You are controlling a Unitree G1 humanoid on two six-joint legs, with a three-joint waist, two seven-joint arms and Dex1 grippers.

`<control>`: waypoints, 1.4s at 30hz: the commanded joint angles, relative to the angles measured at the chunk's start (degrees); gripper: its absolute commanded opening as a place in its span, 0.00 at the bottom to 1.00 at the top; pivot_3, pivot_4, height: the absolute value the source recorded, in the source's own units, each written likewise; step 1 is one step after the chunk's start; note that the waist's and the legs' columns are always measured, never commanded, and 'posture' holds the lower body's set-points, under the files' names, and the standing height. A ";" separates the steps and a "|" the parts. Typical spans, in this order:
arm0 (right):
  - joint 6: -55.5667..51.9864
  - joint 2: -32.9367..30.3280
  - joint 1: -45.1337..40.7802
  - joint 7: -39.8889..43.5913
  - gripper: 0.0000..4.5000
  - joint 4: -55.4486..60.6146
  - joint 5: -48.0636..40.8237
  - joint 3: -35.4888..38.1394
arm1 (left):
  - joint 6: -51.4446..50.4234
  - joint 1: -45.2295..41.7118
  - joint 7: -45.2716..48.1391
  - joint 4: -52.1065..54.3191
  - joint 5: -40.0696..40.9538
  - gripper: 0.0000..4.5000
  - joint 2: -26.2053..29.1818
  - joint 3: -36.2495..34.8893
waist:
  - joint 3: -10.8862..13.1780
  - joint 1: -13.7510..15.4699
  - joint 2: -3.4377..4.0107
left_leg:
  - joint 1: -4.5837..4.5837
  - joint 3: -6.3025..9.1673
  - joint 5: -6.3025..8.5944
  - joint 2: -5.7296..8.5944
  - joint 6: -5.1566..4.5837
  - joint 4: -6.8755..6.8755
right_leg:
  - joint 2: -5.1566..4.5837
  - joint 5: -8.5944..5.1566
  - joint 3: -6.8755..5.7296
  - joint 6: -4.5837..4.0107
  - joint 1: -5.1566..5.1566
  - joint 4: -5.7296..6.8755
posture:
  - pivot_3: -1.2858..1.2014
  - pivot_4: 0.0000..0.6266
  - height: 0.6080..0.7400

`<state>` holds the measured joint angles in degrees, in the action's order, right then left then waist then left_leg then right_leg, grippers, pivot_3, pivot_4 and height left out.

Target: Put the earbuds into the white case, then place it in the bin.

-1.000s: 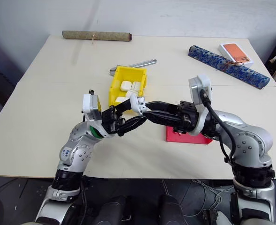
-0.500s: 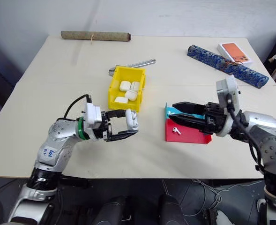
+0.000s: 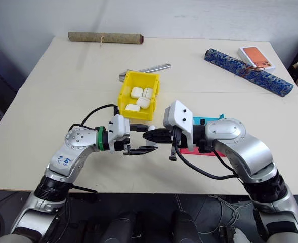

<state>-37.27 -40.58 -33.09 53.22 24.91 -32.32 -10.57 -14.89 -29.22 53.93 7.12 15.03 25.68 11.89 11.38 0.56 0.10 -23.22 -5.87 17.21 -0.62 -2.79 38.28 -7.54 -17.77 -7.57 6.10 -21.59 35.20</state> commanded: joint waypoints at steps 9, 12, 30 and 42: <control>2.85 -0.92 14.73 -1.59 0.01 1.20 -8.99 23.51 | -5.74 4.24 -0.91 9.87 9.32 0.62 2.12 -8.53 | 0.01 0.69 -0.07 | 0.04 0.02 -0.01 -0.05 0.00 -0.03 | -0.02 0.00 0.02 0.00 0.07 -0.06 | 0.52 0.24 1.00; 10.01 1.02 25.23 -2.10 0.09 2.69 -5.83 31.86 | -15.36 6.85 -2.58 10.53 14.92 0.62 6.10 -14.81 | -0.01 0.95 -0.10 | 0.05 0.06 -0.03 -0.06 0.04 -0.08 | 0.00 0.00 0.00 0.00 0.07 -0.05 | 0.52 0.24 1.00; 44.92 13.56 42.58 -5.87 1.00 0.07 4.47 40.52 | 1.07 -34.01 -22.06 -47.01 -4.06 0.62 -8.39 -11.28 | 0.01 1.13 -0.21 | 0.17 -0.05 -0.36 0.57 -0.27 -0.14 | 0.02 0.13 -0.04 0.25 0.00 0.30 | 0.52 0.24 1.00; 44.49 11.71 42.64 -8.66 1.00 0.67 4.82 37.83 | 13.72 -36.58 -14.04 -56.51 -7.01 0.99 -8.00 -11.80 | 0.06 0.75 -0.28 | 0.17 -0.24 -0.37 0.52 -0.27 -0.21 | -0.02 0.12 -0.01 0.28 -0.16 0.33 | 0.52 0.24 1.00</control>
<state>6.69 -27.32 9.63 44.22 24.36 -26.47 26.65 -3.62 -67.37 36.06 -56.07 6.94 15.70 0.83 11.43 1.31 -0.19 -23.05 -6.11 16.84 -0.09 -3.06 38.08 -7.57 -17.65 -7.57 6.38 -21.75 35.54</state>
